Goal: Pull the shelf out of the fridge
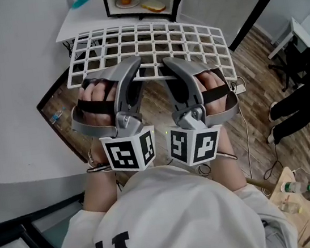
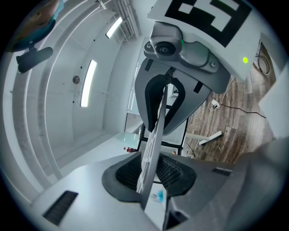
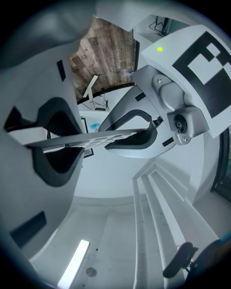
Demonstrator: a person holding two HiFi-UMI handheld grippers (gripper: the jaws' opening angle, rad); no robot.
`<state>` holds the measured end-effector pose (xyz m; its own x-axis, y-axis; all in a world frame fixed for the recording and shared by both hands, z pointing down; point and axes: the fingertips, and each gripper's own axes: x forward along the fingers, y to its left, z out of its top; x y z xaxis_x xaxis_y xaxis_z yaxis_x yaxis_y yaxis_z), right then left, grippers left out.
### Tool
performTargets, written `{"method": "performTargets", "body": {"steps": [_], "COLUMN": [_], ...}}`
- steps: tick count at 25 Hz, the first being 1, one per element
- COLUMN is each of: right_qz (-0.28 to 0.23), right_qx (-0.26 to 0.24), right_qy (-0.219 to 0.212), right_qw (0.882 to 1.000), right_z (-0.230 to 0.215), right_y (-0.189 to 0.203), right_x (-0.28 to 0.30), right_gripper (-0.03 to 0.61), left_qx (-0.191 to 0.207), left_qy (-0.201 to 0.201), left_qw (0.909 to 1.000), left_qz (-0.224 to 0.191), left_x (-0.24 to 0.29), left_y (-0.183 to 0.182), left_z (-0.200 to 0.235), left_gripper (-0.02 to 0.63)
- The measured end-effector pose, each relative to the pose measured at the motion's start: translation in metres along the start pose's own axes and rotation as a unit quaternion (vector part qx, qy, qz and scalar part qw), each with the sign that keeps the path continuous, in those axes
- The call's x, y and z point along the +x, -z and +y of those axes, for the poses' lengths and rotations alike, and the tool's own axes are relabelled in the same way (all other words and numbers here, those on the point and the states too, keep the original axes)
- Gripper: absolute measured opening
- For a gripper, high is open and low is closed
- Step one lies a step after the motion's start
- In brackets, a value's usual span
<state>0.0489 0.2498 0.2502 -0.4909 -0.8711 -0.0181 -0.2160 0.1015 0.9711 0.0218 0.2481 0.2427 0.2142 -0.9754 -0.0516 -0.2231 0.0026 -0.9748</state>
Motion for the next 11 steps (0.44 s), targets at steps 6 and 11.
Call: {"method": "performTargets", "body": {"steps": [6, 11], "right_qz": [0.0, 0.0], "right_qx": [-0.002, -0.003], "right_qy": [0.001, 0.0], "right_qw": [1.0, 1.0], "right_z": [0.0004, 0.001], "right_y": [0.0, -0.0008], "right_x": [0.0006, 0.0005], "right_gripper": [0.069, 0.069], "left_qx": [0.0, 0.0], "left_qy": [-0.001, -0.002], "left_qw": [1.0, 1.0], "left_qz": [-0.002, -0.002], "left_x": [0.0005, 0.0], "left_y": [0.0006, 0.0011], "left_z": [-0.0005, -0.0006], "left_gripper": [0.084, 0.084]}}
